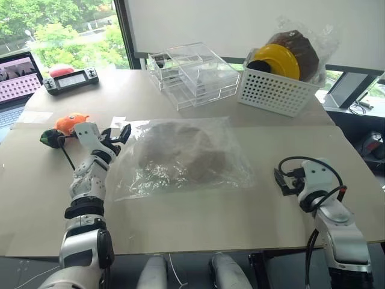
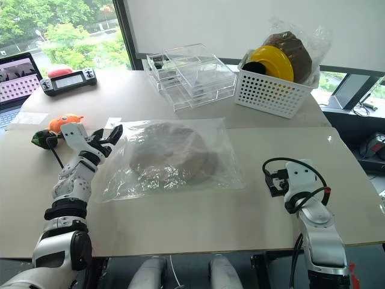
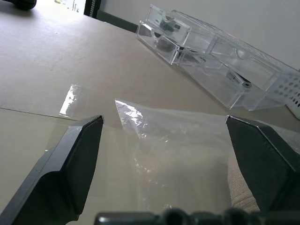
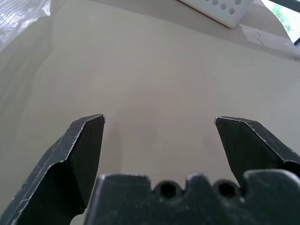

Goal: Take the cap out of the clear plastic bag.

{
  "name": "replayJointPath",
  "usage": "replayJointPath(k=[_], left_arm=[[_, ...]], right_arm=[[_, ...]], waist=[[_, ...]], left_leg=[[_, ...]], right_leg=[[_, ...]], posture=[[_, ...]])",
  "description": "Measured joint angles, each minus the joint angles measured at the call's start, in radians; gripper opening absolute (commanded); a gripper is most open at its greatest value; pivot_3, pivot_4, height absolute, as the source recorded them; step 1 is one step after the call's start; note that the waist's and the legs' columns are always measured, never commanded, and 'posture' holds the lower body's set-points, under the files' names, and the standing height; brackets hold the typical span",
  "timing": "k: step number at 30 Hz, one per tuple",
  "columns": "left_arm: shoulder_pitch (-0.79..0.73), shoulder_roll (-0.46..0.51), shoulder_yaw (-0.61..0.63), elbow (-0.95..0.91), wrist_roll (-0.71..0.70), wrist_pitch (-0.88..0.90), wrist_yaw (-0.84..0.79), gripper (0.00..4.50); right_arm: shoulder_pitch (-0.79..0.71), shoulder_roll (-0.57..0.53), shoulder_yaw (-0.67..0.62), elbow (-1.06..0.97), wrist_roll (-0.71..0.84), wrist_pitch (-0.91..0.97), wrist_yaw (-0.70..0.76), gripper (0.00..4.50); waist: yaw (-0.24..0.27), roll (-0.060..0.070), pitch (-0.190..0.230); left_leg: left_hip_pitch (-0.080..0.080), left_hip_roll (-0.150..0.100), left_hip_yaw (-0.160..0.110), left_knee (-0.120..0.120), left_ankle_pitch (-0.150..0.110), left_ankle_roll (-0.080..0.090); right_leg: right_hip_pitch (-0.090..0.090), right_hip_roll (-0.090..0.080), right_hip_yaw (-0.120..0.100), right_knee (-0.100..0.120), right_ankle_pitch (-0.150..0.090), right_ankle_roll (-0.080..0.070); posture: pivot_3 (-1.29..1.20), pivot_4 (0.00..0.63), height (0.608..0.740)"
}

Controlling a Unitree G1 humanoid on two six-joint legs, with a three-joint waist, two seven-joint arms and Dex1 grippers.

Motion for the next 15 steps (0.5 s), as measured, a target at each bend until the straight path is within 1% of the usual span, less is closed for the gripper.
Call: replayJointPath(k=[7,9,12,15], left_arm=[[0.000,0.000,-0.005,0.000,0.008,-0.004,0.004,4.50],[-0.004,0.014,-0.017,0.000,0.014,-0.001,-0.017,4.50],[-0.052,0.080,-0.045,-0.004,0.014,0.012,-0.107,4.50],[-0.117,0.168,-0.135,-0.109,0.020,0.056,-0.287,4.50]], right_arm=[[-0.020,0.000,-0.015,0.025,0.002,0.000,0.002,4.47],[-0.035,-0.013,-0.021,0.023,0.010,0.000,0.017,4.47],[-0.060,-0.068,-0.029,0.000,0.070,0.013,0.092,4.47],[-0.095,-0.149,-0.026,-0.068,0.191,0.055,0.246,4.47]], waist=[[0.001,0.000,0.000],[-0.001,0.000,0.000],[-0.001,0.000,0.001],[-0.002,0.000,0.001]], left_leg=[[0.000,0.000,0.000,0.000,0.000,0.000],[0.000,0.000,0.000,0.000,0.000,0.000],[-0.001,0.000,0.000,0.000,0.000,0.000],[-0.001,0.000,0.000,0.000,0.000,0.000]], right_leg=[[0.000,0.000,0.000,0.000,0.000,0.000],[0.000,0.000,0.000,0.000,0.000,0.000],[-0.001,0.000,0.000,0.000,0.000,0.000],[0.000,0.000,0.000,-0.001,0.000,0.000]], posture=[[0.00,0.150,0.735],[0.00,0.150,0.735],[0.00,0.150,0.735],[0.00,0.150,0.735]])
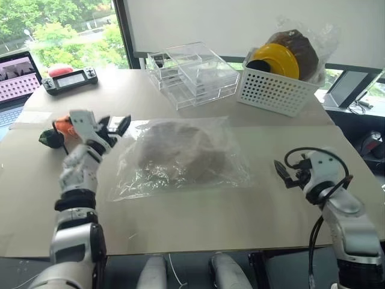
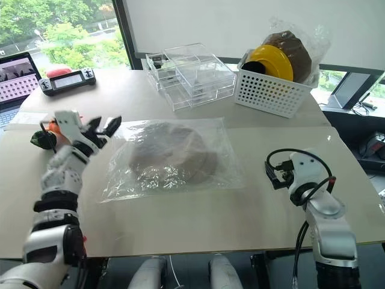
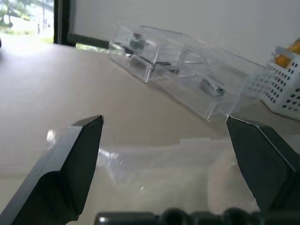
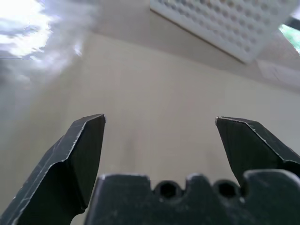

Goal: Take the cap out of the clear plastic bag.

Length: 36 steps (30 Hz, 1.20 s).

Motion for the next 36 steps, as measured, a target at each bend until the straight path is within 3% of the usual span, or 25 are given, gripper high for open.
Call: replayJointPath(k=[2,7,12,24,36], left_arm=[[-0.017,0.022,-0.050,-0.091,-0.007,0.035,-0.097,4.50],[0.109,0.114,-0.248,-0.408,-0.053,0.181,-0.399,4.50],[0.206,0.157,-0.371,-0.590,0.022,0.089,-0.509,4.50],[0.298,-0.083,-0.565,-0.538,0.228,-0.188,-0.422,4.50],[0.195,-0.333,-0.738,-0.256,0.563,-0.413,-0.146,4.50]], right_arm=[[-0.028,-0.030,0.008,-0.040,0.063,0.019,0.074,4.47],[-0.027,-0.145,0.017,-0.145,0.296,0.109,0.306,4.47],[0.040,-0.218,0.012,-0.165,0.360,0.141,0.388,4.47],[0.288,-0.288,-0.103,-0.271,0.399,0.143,0.435,4.47],[0.386,-0.283,-0.222,-0.427,0.493,0.201,0.321,4.47]], waist=[[0.002,0.001,0.000],[-0.001,0.001,0.001],[0.003,0.002,0.000],[0.021,0.002,0.000],[0.032,0.002,0.000]], left_leg=[[0.001,0.000,0.000,0.000,0.000,0.000],[0.001,0.001,0.000,0.000,0.000,0.000],[0.002,0.001,0.001,0.001,0.000,0.001],[0.001,0.000,0.001,0.003,-0.001,0.002],[0.000,0.000,0.000,0.003,-0.001,0.002]], right_leg=[[0.002,0.000,0.000,-0.001,0.000,0.000],[0.002,0.000,0.000,-0.001,0.000,0.001],[0.003,0.000,0.001,-0.002,-0.002,0.003],[0.003,0.000,0.001,-0.003,-0.002,0.003],[0.004,0.000,0.001,-0.005,-0.002,0.004]], posture=[[0.00,0.150,0.735],[0.00,0.150,0.735],[0.00,0.150,0.735],[0.00,0.150,0.735],[0.00,0.150,0.735]])
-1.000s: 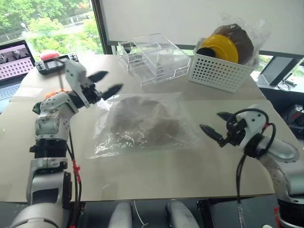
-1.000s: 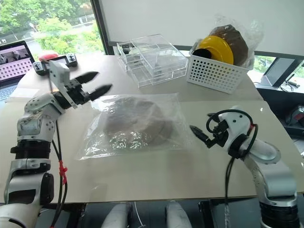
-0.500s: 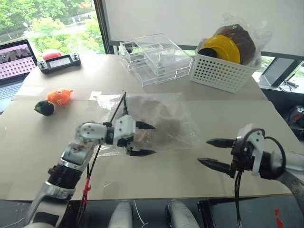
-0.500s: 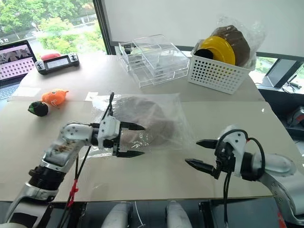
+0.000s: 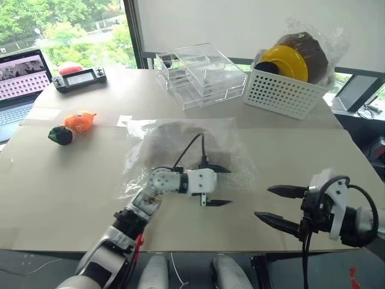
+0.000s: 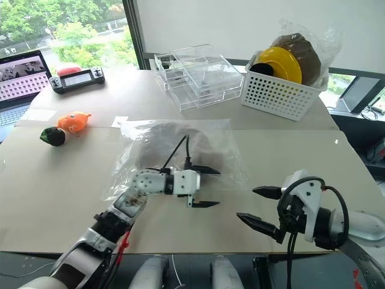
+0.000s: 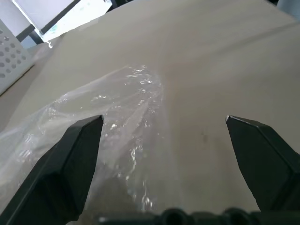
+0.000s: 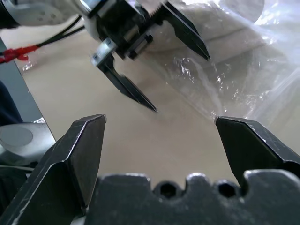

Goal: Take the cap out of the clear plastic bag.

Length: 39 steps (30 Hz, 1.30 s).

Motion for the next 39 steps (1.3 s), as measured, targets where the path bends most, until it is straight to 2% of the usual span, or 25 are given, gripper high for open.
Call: replayJointPath(k=[8,11,22,31,35,39], left_arm=[[-0.060,-0.095,-0.047,0.102,0.217,0.012,0.272,4.50],[-0.068,-0.099,-0.051,0.109,0.267,0.017,0.331,3.83],[-0.091,-0.082,-0.039,0.129,0.293,0.042,0.362,0.10],[-0.020,-0.051,-0.008,0.023,0.221,0.100,0.291,0.04],[0.098,0.048,0.037,-0.127,0.135,0.144,0.206,0.04],[0.180,0.182,0.107,-0.205,0.043,0.094,0.134,0.04]], right_arm=[[0.043,0.014,-0.049,-0.078,0.063,0.024,-0.098,4.47],[0.052,0.015,-0.049,-0.084,0.066,0.024,-0.126,4.50],[0.049,0.015,-0.034,-0.090,0.085,0.024,-0.168,4.50],[0.007,0.012,0.015,-0.068,0.082,0.024,-0.170,4.50],[-0.038,0.001,0.062,-0.040,0.067,0.019,-0.160,4.50],[-0.073,-0.003,0.099,-0.007,0.049,0.016,-0.149,4.50]], waist=[[-0.003,0.000,0.000],[-0.005,0.000,0.000],[-0.004,0.000,0.000],[-0.004,0.000,0.000],[-0.017,0.001,-0.001],[-0.025,0.002,-0.001]], left_leg=[[0.001,0.000,0.000,0.001,0.000,0.000],[0.001,0.000,0.000,0.001,0.000,0.000],[0.001,0.000,0.000,0.000,0.000,0.000],[0.001,0.000,0.000,0.000,0.000,0.000],[0.002,0.001,0.001,-0.001,0.000,0.000],[0.002,0.001,0.001,-0.001,0.000,0.000]], right_leg=[[0.001,0.000,0.001,0.000,0.001,0.002],[0.001,0.000,0.001,0.000,0.001,0.002],[0.001,0.000,0.001,-0.001,0.001,0.002],[0.001,0.000,0.000,-0.001,0.001,0.001],[0.001,0.000,0.001,-0.001,0.001,0.001],[0.001,0.000,0.001,0.000,0.001,0.001]], posture=[[0.00,0.150,0.735],[0.00,0.150,0.735],[0.00,0.150,0.735],[0.00,0.150,0.735],[0.00,0.150,0.735],[0.00,0.150,0.735]])
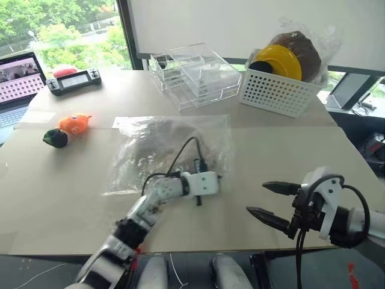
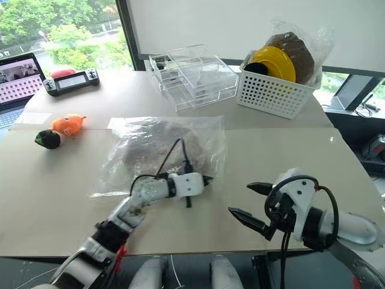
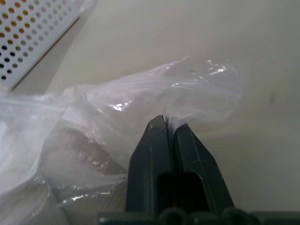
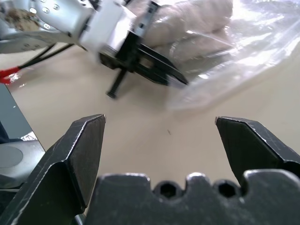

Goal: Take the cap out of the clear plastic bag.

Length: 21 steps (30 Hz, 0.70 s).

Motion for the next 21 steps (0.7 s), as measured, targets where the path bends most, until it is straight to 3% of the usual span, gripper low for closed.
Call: replayJointPath(k=[5,10,16,20,21], left_arm=[[0.070,0.185,0.091,0.040,-0.130,-0.236,-0.114,0.04],[0.042,0.336,0.174,0.333,-0.175,-0.672,-0.151,0.04],[-0.059,0.365,0.202,0.658,-0.171,-0.998,-0.139,0.04],[-0.095,0.376,0.202,0.774,-0.154,-1.111,-0.119,0.04],[-0.101,0.376,0.202,0.791,-0.155,-1.116,-0.116,0.30]], right_arm=[[-0.040,-0.001,0.047,0.037,-0.029,-0.013,0.022,4.50],[-0.091,-0.001,0.116,0.084,-0.065,-0.033,0.038,4.50],[-0.166,0.000,0.190,0.146,-0.118,-0.062,0.066,4.50],[-0.196,0.004,0.223,0.185,-0.150,-0.079,0.084,4.50],[-0.203,0.005,0.235,0.194,-0.158,-0.081,0.088,4.50]], waist=[[-0.001,0.000,0.000],[-0.002,0.001,0.000],[0.000,0.001,0.000],[-0.003,0.001,-0.001],[-0.003,0.001,-0.001]], left_leg=[[0.000,0.000,0.000,0.000,0.000,0.000],[0.000,0.001,0.001,0.000,0.000,0.000],[0.000,0.001,0.001,0.000,0.000,0.000],[0.000,0.001,0.001,-0.001,0.000,0.000],[0.000,0.001,0.001,-0.001,0.000,0.000]], right_leg=[[0.000,0.000,0.000,-0.001,0.000,0.000],[0.000,0.000,0.000,-0.001,0.000,-0.001],[0.000,0.000,-0.001,-0.001,0.000,-0.001],[-0.001,0.000,0.000,0.000,0.000,-0.001],[-0.001,0.000,0.000,0.000,0.000,-0.001]], posture=[[0.00,0.150,0.735],[0.00,0.150,0.735],[0.00,0.150,0.735],[0.00,0.150,0.735],[0.00,0.150,0.735]])
